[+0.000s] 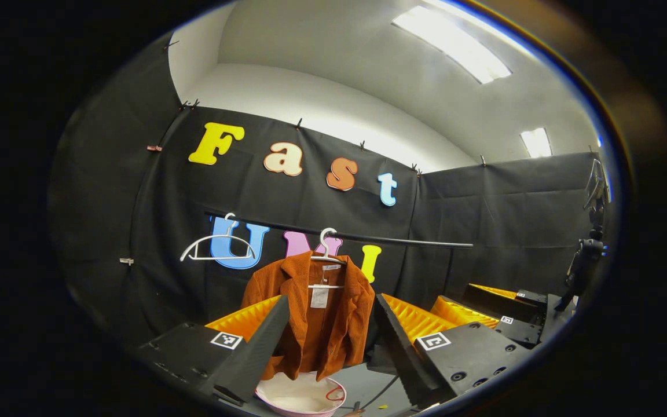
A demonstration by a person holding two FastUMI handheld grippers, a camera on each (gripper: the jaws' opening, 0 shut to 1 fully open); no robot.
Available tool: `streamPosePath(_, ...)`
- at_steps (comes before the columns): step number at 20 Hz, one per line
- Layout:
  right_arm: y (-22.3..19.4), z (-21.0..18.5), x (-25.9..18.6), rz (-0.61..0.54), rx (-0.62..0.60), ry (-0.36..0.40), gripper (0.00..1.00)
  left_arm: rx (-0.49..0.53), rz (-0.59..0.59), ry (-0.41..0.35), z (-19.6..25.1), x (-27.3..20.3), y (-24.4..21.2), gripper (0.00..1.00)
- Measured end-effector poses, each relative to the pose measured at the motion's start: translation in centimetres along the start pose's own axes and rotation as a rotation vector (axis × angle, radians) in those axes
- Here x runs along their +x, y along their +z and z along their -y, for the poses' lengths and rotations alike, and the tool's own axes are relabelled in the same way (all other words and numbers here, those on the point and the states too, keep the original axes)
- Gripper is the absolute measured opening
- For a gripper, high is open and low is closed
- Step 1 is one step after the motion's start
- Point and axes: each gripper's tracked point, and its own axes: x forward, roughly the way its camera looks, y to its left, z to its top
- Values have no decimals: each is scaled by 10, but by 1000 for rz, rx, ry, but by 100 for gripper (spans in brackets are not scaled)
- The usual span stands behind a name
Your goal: Grasp the clothes on the hanger with both hands and then place them into the laundry hamper below.
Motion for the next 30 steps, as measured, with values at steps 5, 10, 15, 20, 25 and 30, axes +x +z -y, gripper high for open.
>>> streamPosePath(5, -8, -5, 4, -15, -14, -20, 97, -20, 0, 3, -15, -1, 3, 93)
streamPosePath(10, -22, 6, 17, -43, -32, -36, 97, -30, -5, 9, -18, 20, -9, 93)
streamPosePath(15, -47, 23, 64, -49, -19, -22, 97, -17, -19, 35, -30, 64, -28, 93)
streamPosePath(20, -91, 38, 142, -63, 6, 57, 97, -38, -35, 103, -58, 143, -60, 94)
streamPosePath(25, -141, 57, 209, -130, 35, 119, 99, -60, -111, 178, -87, 215, -116, 93)
streamPosePath(30, -191, 73, 247, -209, 70, 131, 98, -115, -181, 249, -112, 252, -157, 93)
